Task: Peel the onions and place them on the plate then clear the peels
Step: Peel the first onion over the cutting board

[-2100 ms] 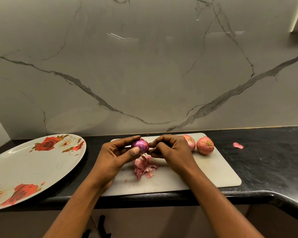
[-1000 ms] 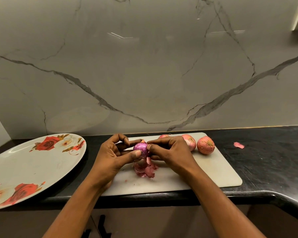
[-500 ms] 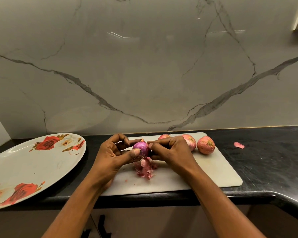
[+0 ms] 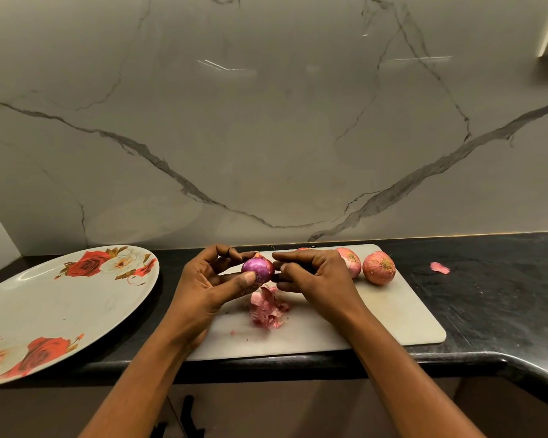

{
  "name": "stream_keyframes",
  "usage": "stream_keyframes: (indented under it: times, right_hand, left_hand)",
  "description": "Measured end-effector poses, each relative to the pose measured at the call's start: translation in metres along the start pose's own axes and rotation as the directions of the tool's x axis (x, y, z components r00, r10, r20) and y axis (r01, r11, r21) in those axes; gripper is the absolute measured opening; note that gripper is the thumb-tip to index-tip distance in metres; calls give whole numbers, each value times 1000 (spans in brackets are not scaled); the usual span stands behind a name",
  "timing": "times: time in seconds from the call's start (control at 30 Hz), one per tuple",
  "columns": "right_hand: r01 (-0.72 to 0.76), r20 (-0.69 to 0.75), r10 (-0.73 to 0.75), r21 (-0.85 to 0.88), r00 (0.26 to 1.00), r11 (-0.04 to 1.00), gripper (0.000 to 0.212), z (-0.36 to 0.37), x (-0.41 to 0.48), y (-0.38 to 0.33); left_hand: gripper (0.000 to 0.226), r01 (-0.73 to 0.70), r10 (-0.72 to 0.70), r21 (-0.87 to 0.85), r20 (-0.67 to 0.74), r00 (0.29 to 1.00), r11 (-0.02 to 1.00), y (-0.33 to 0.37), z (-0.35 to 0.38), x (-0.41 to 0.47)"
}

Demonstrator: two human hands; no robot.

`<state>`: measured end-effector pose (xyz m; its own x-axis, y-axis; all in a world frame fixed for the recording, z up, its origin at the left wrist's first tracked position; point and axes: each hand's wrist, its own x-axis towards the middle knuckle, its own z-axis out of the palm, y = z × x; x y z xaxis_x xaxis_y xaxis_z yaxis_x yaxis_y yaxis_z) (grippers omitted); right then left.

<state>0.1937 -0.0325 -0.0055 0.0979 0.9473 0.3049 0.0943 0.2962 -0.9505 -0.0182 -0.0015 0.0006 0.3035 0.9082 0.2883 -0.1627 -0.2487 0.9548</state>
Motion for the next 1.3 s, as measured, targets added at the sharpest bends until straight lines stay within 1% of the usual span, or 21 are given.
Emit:
stream_keyframes:
  times: [0.07,0.17,0.27,0.4,0.57,0.63,0.77,0.83,0.93,1.07,1.2,1.3]
  right_hand:
    - [35,10,-34,-15,999,999,19,-1,-2,-1]
    - [120,49,-114,-139,992,983,26,-1,-4,0]
    - [147,30,-144,-181,989,972,19,-3,0,2]
    - [161,21,-160,-201,987,966,14,-3,2,5]
    - [185,3,-193,-301,981,936,8,0,-1,3]
    - [195,2,-204,-312,979,930,7,1,-1,2]
    - [228,17,-236,-337,972,914,19,1,-4,0]
    - [223,24,-228,-318,973,921,20,0,-3,1]
    - [217,18,-221,-300,975,929,14,0,-1,3]
    - [224,8,-236,-342,972,912,9,1,-1,3]
    - [223,-4,-248,-420,969,879,8,3,-1,5]
    - [192,-33,-225,-406,974,893,9,3,0,5]
  left_hand:
    - [50,-4,4,10,-8,1000,1000,0,0,0]
    - [67,-9,9,48,-15,1000,999,0,0,2]
    - [73,-29,30,80,-4,1000,996,0,1,2]
    - [73,-47,46,98,12,999,994,0,1,2]
    - [73,-55,52,133,25,998,990,-4,-1,2]
    - [72,-57,53,142,27,998,988,-6,-2,3]
    - [68,-63,59,154,36,998,986,-6,-3,3]
    - [66,-62,57,159,38,998,985,-5,-2,3]
    - [62,-69,63,160,43,997,985,-6,-3,3]
    - [60,-68,61,169,45,997,983,-7,-3,3]
    - [61,-62,55,164,45,997,985,-6,-2,3]
    - [60,-58,51,157,47,998,986,-7,-2,3]
